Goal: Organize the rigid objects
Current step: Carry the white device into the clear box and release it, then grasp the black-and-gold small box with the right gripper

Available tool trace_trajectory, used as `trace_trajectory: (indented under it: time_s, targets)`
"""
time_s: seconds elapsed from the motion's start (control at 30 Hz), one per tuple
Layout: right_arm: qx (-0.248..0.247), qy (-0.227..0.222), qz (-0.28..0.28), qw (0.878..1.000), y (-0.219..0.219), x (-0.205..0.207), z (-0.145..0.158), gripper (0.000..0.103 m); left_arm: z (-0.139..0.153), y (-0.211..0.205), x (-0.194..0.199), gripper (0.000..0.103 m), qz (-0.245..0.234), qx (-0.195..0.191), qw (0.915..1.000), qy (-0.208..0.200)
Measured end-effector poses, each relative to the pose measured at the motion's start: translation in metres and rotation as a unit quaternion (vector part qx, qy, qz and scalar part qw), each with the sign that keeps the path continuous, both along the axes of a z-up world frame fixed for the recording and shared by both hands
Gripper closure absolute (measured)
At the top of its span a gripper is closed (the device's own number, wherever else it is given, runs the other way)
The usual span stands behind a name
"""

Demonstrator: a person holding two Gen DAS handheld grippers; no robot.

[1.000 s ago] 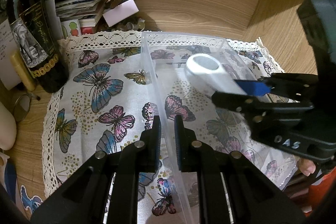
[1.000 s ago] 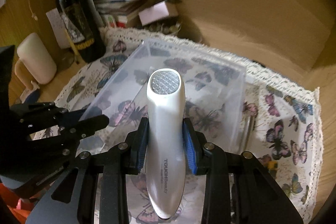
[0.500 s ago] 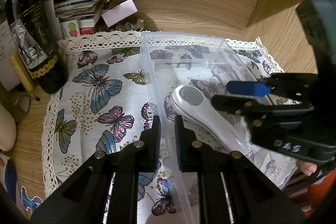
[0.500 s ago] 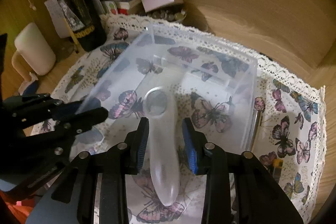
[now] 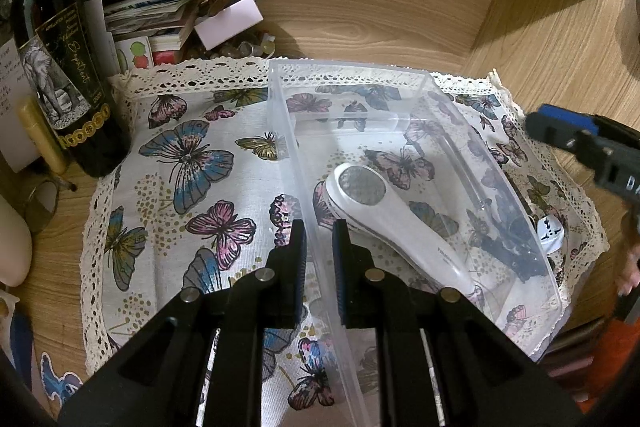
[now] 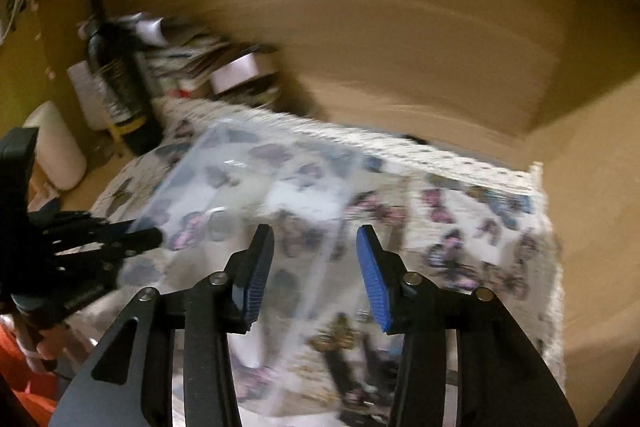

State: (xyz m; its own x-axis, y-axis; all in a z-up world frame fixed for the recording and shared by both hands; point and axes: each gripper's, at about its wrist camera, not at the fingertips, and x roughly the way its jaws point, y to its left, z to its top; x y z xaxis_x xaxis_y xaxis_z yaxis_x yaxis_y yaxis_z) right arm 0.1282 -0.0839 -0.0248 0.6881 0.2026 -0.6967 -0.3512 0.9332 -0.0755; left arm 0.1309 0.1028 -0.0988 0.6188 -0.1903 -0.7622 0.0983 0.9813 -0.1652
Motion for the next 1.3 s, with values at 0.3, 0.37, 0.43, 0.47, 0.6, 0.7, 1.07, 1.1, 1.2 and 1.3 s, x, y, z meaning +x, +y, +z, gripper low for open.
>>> trace_trajectory:
  time_s: [0.3,0.37,0.43,0.47,0.6,0.7,1.07,1.1,1.2,1.3]
  targets:
    - [-0.012,0.010,-0.094,0.995,-0.069,0.000,-0.015,0.057,0.001,-0.001,0.000,0.091,0.000,0.006,1.0000,0.003]
    - [-0.015,0.026,-0.106,0.994,-0.077,0.003,-0.028,0.057,0.001,-0.002,0.000,0.091,0.000,0.006,1.0000,0.004]
    - [-0.017,0.050,-0.112,0.992,-0.083,0.009,-0.043,0.057,0.002,-0.002,0.000,0.091,0.001,0.006,1.0000,0.005]
    - [-0.018,0.059,-0.113,0.992,-0.085,0.012,-0.049,0.057,0.002,-0.001,0.000,0.091,0.001,0.007,1.0000,0.005]
    - [-0.031,0.092,-0.112,0.989,-0.089,0.020,-0.075,0.057,0.002,-0.002,0.000,0.091,0.001,0.008,0.9999,0.007]
    - [-0.029,0.118,-0.109,0.987,-0.094,0.026,-0.090,0.057,0.002,-0.002,0.000,0.091,0.001,0.008,0.9999,0.007]
    - [-0.021,0.120,-0.094,0.988,-0.098,0.024,-0.098,0.081,0.002,-0.002,0.000,0.091,0.001,0.007,1.0000,0.007]
    - [-0.018,0.119,-0.094,0.988,-0.098,0.026,-0.098,0.081,0.002,-0.002,0.000,0.091,0.001,0.008,0.9999,0.007]
    - [-0.007,0.114,-0.096,0.989,-0.099,0.029,-0.094,0.081,0.002,-0.002,0.000,0.091,0.000,0.008,0.9999,0.007]
    - [0.003,0.099,-0.095,0.990,-0.099,0.028,-0.082,0.082,0.002,-0.002,0.000,0.091,0.001,0.008,0.9999,0.007]
